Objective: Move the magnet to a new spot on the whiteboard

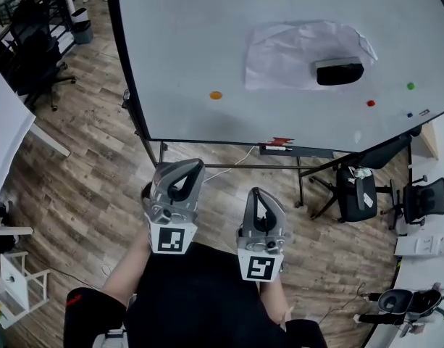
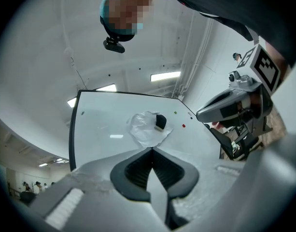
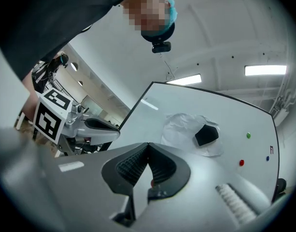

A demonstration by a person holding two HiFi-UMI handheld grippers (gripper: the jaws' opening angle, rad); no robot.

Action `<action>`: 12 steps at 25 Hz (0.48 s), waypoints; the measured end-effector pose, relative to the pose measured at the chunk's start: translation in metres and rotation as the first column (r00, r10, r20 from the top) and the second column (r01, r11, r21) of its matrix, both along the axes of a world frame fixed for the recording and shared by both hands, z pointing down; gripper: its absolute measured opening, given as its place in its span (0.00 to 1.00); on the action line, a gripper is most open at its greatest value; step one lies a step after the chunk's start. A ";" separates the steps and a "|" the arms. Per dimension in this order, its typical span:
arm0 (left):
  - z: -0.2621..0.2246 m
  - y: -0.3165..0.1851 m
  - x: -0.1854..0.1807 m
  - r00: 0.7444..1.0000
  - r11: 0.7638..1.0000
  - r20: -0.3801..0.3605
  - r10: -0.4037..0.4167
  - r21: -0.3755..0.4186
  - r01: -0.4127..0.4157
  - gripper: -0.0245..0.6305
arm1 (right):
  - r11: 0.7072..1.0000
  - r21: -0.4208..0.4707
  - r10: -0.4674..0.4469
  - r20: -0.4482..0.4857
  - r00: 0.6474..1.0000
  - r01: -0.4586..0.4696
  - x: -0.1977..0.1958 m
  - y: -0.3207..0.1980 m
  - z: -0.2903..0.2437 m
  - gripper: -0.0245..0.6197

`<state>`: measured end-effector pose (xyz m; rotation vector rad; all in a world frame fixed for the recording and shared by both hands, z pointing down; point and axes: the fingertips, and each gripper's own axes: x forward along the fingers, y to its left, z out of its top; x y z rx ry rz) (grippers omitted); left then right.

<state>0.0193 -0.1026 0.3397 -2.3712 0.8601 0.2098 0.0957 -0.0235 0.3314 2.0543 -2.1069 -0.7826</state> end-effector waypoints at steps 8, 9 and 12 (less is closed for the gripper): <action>0.004 -0.030 0.012 1.000 1.000 -0.008 0.009 -0.016 -0.009 0.04 | 1.000 -0.022 0.018 -0.003 1.000 -0.018 0.007 -0.021 0.006 0.04; 0.006 -0.032 0.013 1.000 1.000 -0.007 0.006 -0.019 -0.006 0.04 | 1.000 -0.024 0.018 -0.002 1.000 -0.018 0.008 -0.023 0.007 0.04; 0.009 -0.041 0.019 1.000 1.000 -0.003 -0.007 -0.029 0.007 0.04 | 0.999 -0.033 0.010 0.004 1.000 -0.009 0.013 -0.030 0.011 0.04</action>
